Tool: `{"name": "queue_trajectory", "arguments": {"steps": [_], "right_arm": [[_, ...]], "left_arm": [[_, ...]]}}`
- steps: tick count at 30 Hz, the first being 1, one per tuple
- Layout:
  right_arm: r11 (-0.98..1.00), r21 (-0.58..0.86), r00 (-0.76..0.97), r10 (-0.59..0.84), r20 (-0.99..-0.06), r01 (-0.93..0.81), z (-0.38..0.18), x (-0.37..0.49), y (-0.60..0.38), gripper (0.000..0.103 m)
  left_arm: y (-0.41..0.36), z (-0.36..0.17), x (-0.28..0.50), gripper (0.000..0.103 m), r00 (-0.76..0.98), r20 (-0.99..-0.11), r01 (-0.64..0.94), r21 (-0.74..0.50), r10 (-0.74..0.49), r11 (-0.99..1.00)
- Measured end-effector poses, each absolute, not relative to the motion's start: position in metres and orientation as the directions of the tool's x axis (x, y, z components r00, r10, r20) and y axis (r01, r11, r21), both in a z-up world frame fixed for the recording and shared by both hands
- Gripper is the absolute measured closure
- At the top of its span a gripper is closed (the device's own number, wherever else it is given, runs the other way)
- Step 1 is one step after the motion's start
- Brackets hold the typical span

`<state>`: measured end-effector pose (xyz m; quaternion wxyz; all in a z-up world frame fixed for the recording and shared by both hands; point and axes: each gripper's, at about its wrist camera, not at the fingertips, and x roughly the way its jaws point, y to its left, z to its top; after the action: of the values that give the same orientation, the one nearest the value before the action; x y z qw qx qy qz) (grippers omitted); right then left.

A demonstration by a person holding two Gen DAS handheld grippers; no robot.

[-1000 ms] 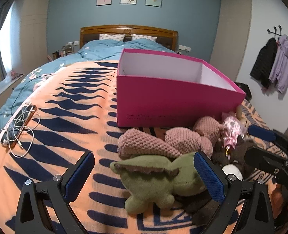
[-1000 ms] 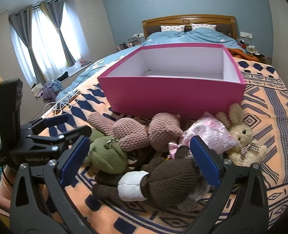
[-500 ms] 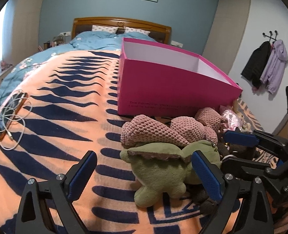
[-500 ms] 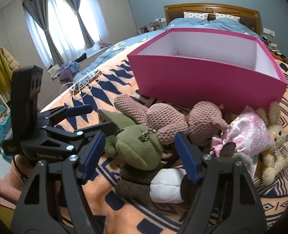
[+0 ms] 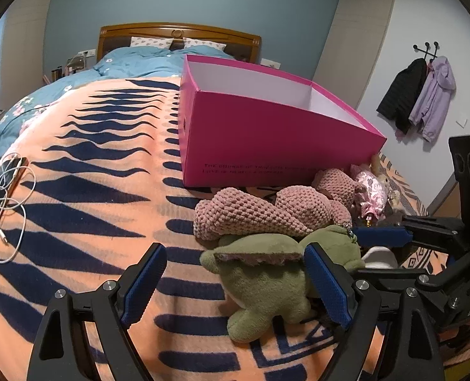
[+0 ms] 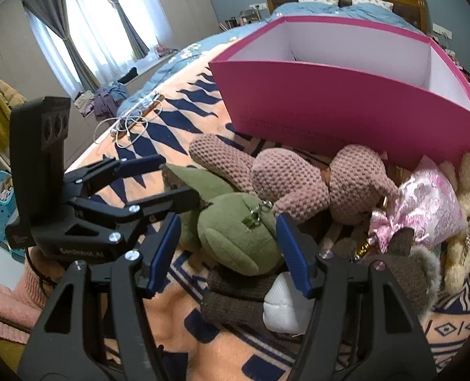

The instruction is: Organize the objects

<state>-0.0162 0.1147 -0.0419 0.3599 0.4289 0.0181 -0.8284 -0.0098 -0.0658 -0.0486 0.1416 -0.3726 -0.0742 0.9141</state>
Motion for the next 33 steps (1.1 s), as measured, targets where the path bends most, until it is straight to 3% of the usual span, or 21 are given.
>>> {"name": "queue_trajectory", "arguments": {"steps": [6,10,22,33], "right_arm": [[-0.758,0.298,-0.327,-0.551,-0.768,0.58,-0.051,-0.016,0.12,0.038],[-0.762,0.338,-0.303,-0.561,-0.77,0.552,-0.062,-0.025,0.121,0.042],[-0.715,0.358,-0.324,-0.627,-0.709,0.6,-0.045,-0.013,0.132,0.045],[-0.664,0.309,-0.385,-0.684,-0.62,0.681,0.003,0.003,0.139,0.045]], "left_arm": [[-0.063,-0.054,-0.016,0.018,-0.643,-0.672,-0.253,-0.267,0.368,-0.93],[-0.064,-0.053,-0.013,0.035,-0.622,-0.659,-0.286,-0.311,0.423,-0.906],[-0.072,-0.041,0.01,0.035,-0.617,-0.603,-0.292,-0.422,0.506,-0.858],[-0.067,0.015,0.018,0.035,-0.709,-0.512,-0.349,-0.343,0.485,-0.872]]}}
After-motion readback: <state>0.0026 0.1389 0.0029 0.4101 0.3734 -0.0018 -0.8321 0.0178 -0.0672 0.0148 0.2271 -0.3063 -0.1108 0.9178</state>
